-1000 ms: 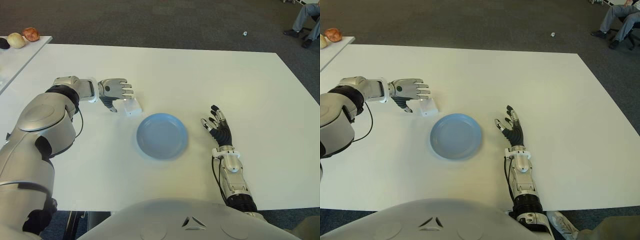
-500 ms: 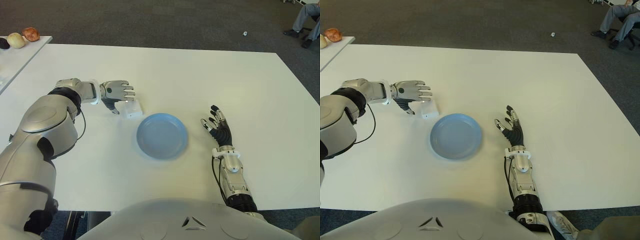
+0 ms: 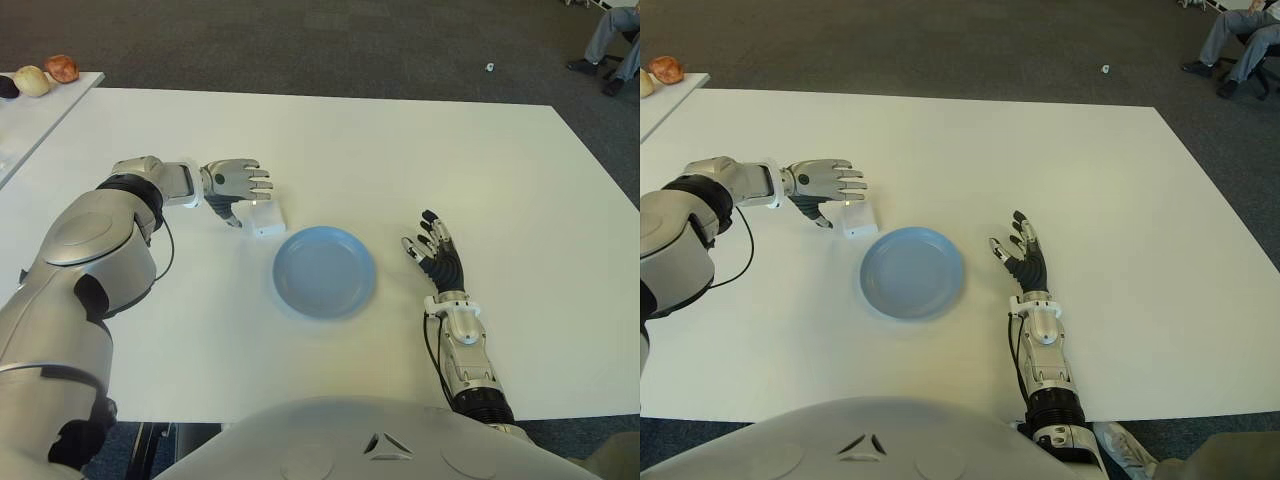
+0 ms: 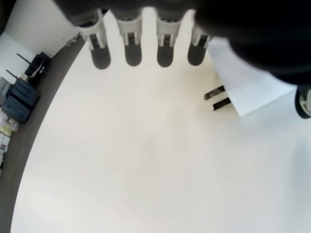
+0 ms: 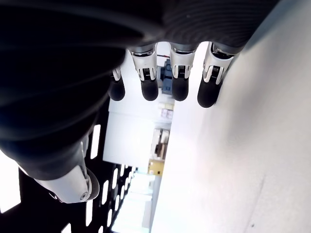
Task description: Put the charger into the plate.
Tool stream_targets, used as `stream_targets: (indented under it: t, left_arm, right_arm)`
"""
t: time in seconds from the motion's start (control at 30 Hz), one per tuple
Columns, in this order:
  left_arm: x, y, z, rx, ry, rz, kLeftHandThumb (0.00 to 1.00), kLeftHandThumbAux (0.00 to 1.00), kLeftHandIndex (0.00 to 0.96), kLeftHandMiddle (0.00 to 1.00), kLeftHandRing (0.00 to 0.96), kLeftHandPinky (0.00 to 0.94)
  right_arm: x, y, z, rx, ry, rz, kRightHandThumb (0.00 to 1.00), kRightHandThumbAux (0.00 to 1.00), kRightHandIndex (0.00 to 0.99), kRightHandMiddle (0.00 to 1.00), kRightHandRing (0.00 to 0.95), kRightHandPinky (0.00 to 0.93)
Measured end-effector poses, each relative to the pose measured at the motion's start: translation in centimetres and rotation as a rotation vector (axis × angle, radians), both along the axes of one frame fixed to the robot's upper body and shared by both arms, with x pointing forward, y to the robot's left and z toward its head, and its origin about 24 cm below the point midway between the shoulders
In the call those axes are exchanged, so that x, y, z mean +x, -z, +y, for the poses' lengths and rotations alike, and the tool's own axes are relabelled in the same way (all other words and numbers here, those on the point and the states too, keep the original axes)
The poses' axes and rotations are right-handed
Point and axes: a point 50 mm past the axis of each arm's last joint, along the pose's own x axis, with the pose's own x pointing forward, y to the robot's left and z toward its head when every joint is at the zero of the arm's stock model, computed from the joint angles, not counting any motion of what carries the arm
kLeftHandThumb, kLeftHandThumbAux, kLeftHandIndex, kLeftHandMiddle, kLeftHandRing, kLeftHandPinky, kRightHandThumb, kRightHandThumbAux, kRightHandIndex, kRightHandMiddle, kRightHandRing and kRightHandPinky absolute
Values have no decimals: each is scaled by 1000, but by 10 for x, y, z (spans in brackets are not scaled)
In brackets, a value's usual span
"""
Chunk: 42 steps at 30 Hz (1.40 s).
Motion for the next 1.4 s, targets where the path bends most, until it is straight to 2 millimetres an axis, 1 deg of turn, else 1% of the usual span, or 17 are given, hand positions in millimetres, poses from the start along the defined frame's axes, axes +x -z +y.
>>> stream_targets:
  t: [0.43,0.67,0.87,1.03,1.23,1.4]
  left_arm:
    - [3,-4,-2,3,7,-12,397,208,0,0,0,0]
    - [5,-9,-5,24,38,-15,322,236,0,0,0,0]
    - [2,-7,-8,25,61,19,266,272,0,0,0,0]
    - [0,-7,-5,40,74,44,251,282,0,0,0,0]
    - [-2,-9,5,44,70,42,230,284,0,0,0,0]
    - [-3,-10,11,52,52,39,271,264,0,0,0,0]
  right_arm:
    - [0,-1,2,2,4,-6,0,690,36,77,63,68]
    - [1,-2,2,2,9,-12,0,687,38,76,64,74]
    - [1,-2,2,1,17,-13,0,676,39,76,65,72]
    - [0,-2,1,-1,22,-14,0,672,40,74,62,67]
    - [0,-1,0,1,18,-8,0,687,38,69,57,65]
    - [-1,0,0,2,12,-7,0,696,37,70,57,67]
